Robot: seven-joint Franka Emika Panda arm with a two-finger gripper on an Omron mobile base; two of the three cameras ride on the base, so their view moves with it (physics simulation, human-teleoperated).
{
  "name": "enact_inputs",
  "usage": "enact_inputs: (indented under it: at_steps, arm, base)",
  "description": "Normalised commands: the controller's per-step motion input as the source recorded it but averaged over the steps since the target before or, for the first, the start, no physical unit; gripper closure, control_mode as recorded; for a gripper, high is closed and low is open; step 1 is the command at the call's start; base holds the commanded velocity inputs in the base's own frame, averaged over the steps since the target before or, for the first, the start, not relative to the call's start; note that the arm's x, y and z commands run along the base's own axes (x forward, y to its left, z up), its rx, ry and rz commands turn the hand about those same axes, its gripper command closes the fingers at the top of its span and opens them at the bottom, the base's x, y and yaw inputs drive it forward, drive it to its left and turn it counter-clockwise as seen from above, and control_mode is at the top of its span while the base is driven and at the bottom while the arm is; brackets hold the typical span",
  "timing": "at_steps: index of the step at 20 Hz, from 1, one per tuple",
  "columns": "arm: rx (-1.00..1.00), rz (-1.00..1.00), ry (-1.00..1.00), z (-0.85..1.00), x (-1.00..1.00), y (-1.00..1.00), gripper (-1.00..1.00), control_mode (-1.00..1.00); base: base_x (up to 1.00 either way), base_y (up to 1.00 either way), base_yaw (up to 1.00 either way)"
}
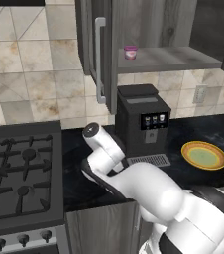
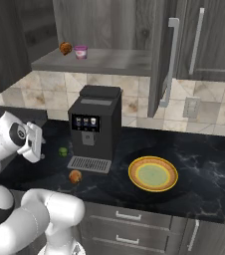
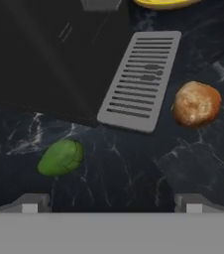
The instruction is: Pick the avocado and bread from the counter and place them on the plate. Then pick the jam from the cabinet and place it next to the plate. Lastly close the cabinet door.
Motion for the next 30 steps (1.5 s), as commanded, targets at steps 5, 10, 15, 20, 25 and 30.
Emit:
enact_inputs:
  at_steps: [5, 10, 15, 20, 25, 30]
  arm:
    - [0.01, -0.09, -0.05, -0.05, 0.12, 0.00, -1.00, -1.00]
    - [0.03, -0.06, -0.03, -0.07, 0.15, 0.00, -1.00, -1.00]
    - [0.03, -0.06, -0.02, -0.08, 0.17, 0.00, -1.00, -1.00]
    - [0.02, -0.05, -0.02, -0.09, 0.17, 0.00, -1.00, -1.00]
    - [0.02, -0.04, 0.00, -0.09, 0.21, 0.00, -1.00, -1.00]
    - [0.02, -0.03, 0.00, -0.10, 0.21, 0.00, -1.00, -1.00]
  base:
    - [0.00, 0.00, 0.00]
    - [0.00, 0.00, 0.00]
    - [0.00, 0.00, 0.00]
    - [0.00, 0.00, 0.00]
    - [0.00, 0.00, 0.00]
    - [0.00, 0.00, 0.00]
